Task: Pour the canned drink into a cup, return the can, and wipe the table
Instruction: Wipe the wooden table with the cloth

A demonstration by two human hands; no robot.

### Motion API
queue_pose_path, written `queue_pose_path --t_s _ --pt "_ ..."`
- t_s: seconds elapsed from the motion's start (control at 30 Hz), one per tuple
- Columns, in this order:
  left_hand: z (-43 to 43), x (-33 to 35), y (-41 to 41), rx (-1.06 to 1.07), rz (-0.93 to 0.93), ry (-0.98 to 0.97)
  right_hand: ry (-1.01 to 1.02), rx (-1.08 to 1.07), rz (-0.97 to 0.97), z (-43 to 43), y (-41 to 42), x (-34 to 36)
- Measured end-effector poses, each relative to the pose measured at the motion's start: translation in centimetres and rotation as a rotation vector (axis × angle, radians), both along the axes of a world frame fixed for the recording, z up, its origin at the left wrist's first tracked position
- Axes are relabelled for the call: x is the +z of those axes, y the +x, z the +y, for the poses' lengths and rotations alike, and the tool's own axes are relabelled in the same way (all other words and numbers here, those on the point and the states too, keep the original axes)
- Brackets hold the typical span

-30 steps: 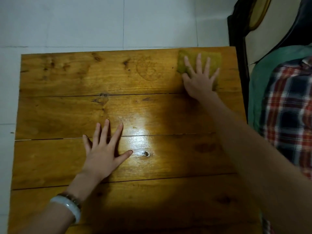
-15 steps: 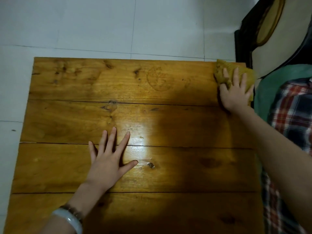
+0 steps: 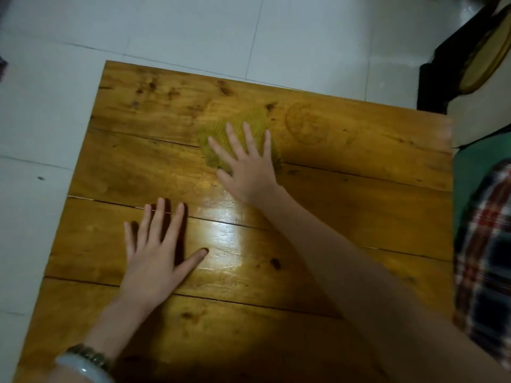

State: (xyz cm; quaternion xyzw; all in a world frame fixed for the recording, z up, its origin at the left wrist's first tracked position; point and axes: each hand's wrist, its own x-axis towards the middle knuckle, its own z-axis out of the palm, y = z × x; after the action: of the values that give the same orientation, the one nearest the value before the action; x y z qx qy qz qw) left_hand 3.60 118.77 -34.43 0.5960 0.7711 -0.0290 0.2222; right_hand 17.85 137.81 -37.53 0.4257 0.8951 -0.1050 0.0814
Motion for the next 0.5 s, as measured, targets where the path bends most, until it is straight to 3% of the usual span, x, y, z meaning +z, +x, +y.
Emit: queue_pose_path --t_s 0.1,0.17,0.23,0.33,0.4,0.5 --pt "-1.0 0.4 -2.3 0.056 0.023 -0.07 -0.022 0.244 0.02 -4.6 2.1 -0.2" --pt "-1.3 0.4 -3.3 0.06 0.015 -0.111 -0.005 0.275 -0.002 -4.7 5.9 -0.4" --pt "-1.4 0.3 -4.0 0.05 -0.001 -0.137 0.015 0.145 -0.008 -2.7 9.5 0.0" --pt "-1.7 -0.2 -4.3 0.038 -0.019 -0.136 -0.049 -0.258 -0.08 1.9 10.0 0.9" --pt "-1.8 -0.4 -4.3 0.047 -0.042 -0.118 -0.091 -0.454 -0.056 4.3 6.5 0.9" --pt "-1.8 -0.6 -4.5 0.051 -0.061 -0.11 -0.121 -0.5 -0.038 6.4 -0.8 0.7"
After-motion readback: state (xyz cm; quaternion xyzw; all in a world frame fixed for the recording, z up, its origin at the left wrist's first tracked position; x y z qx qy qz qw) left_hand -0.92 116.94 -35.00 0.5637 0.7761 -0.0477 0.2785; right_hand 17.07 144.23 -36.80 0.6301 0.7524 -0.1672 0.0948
